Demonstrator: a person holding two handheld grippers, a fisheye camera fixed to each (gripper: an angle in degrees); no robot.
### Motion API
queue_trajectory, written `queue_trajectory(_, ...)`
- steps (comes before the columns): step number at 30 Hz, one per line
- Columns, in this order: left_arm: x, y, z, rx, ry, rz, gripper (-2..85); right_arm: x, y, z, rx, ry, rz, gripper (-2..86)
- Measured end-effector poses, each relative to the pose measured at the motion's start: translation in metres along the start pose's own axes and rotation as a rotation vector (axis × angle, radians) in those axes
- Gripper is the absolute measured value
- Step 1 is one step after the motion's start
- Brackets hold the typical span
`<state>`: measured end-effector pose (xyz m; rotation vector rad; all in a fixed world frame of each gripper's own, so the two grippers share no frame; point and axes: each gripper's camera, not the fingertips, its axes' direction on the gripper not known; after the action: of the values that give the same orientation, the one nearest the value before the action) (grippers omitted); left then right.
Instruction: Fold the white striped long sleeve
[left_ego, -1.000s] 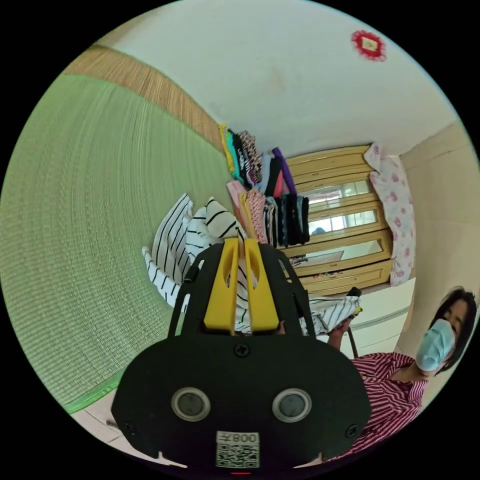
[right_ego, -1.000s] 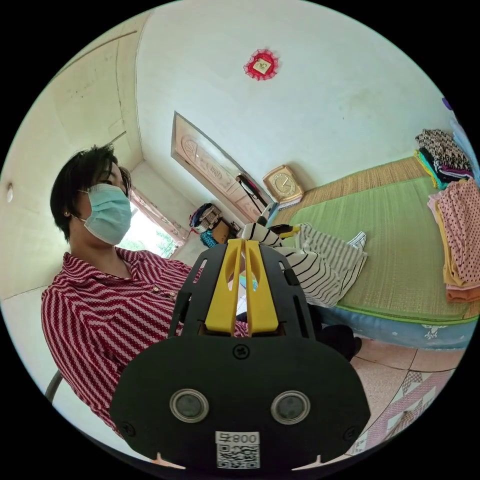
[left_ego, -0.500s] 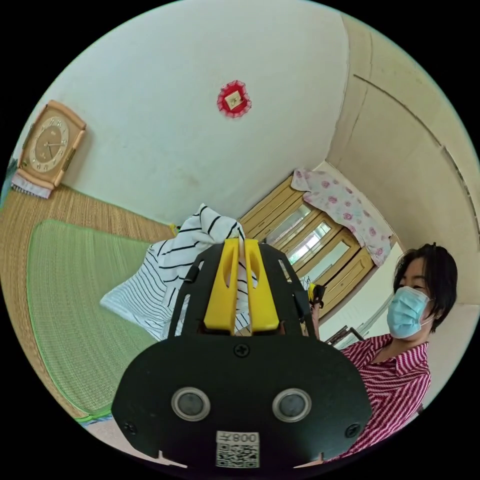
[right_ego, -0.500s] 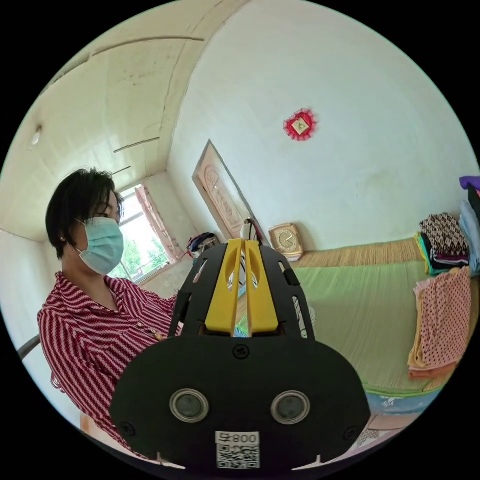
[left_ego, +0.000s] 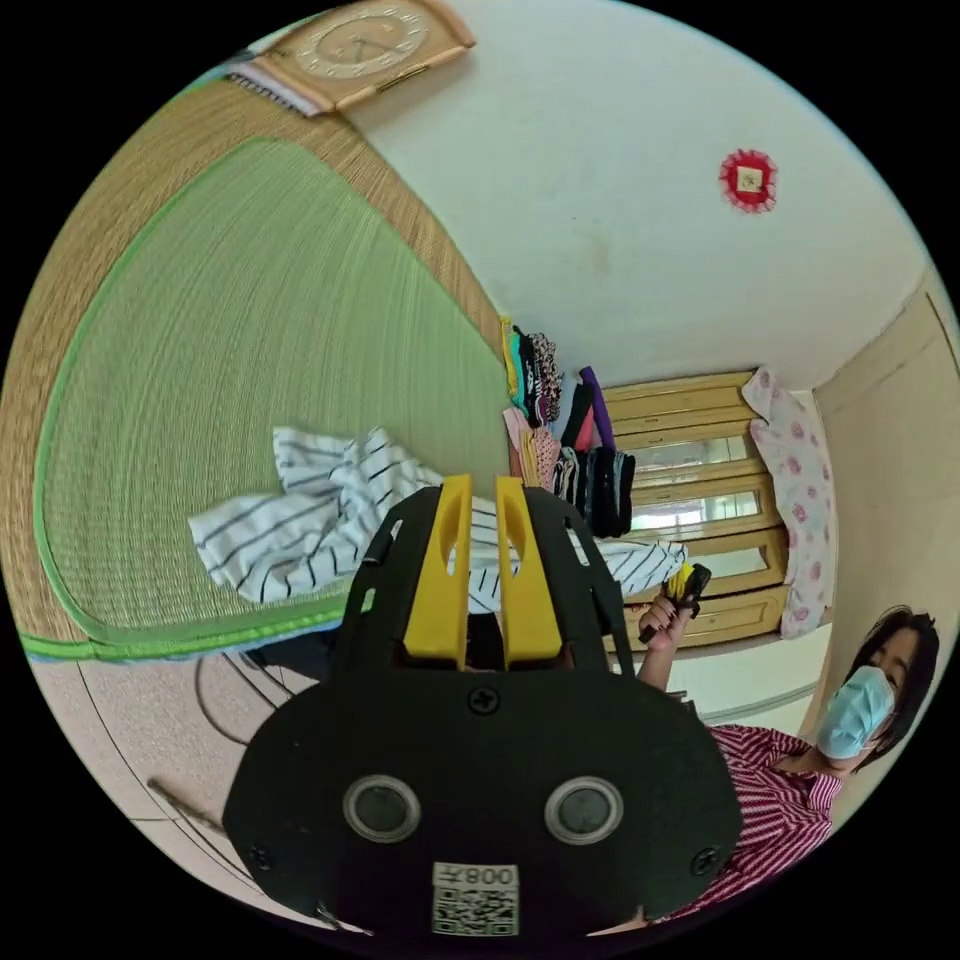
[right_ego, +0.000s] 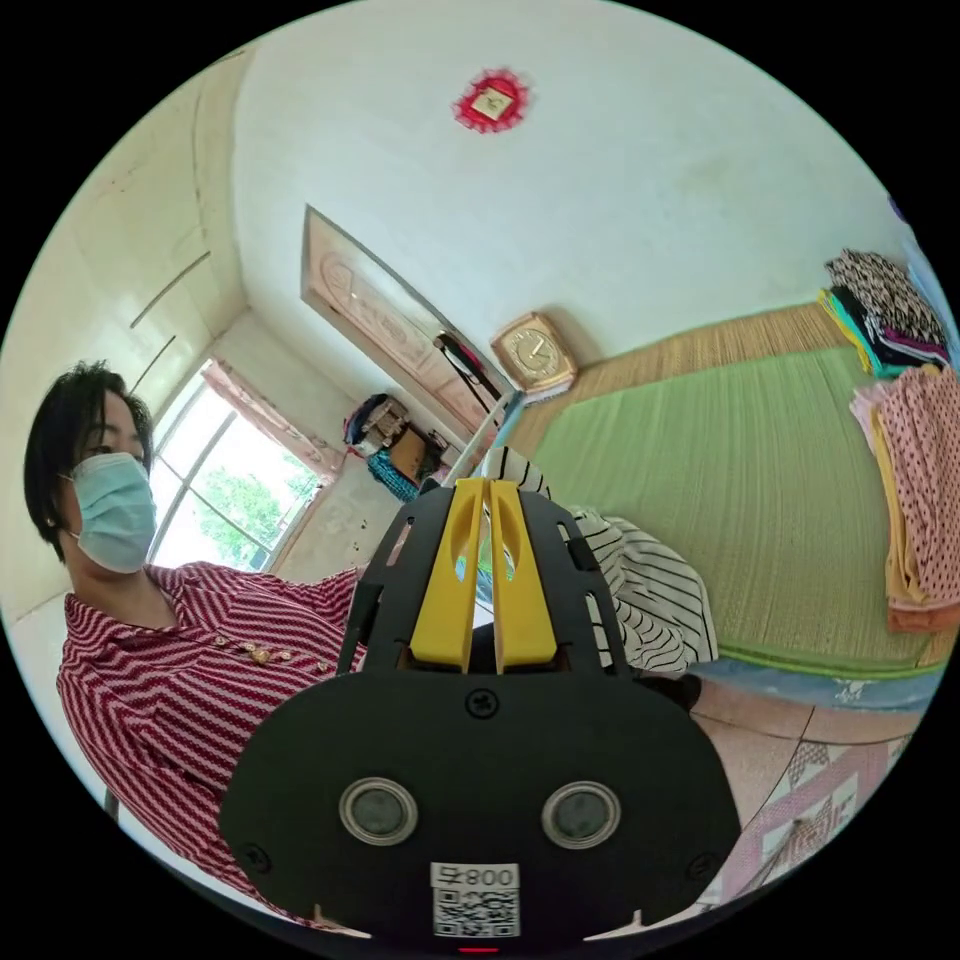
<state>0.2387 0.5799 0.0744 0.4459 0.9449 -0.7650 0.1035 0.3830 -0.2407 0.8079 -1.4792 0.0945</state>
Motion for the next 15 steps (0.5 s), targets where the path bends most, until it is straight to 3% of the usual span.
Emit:
queue_trajectory(4, -0.043, 0.024, 0.036, -0.128, -0.007, -0.071, 5.8, 0.020, 0.005, 0.000, 0.040, -0.032, 0.061, 0.4)
queue_trajectory(8, -0.065, 0.022, 0.053, -0.110, 0.024, -0.090, 7.2, 0.025, 0.003, -0.005, 0.074, -0.053, 0.075, 0.5)
queue_trajectory(15, -0.101, -0.004, 0.091, -0.121, -0.077, -0.129, 7.0, 0.018, -0.004, 0.001, 0.058, -0.016, 0.067, 0.5)
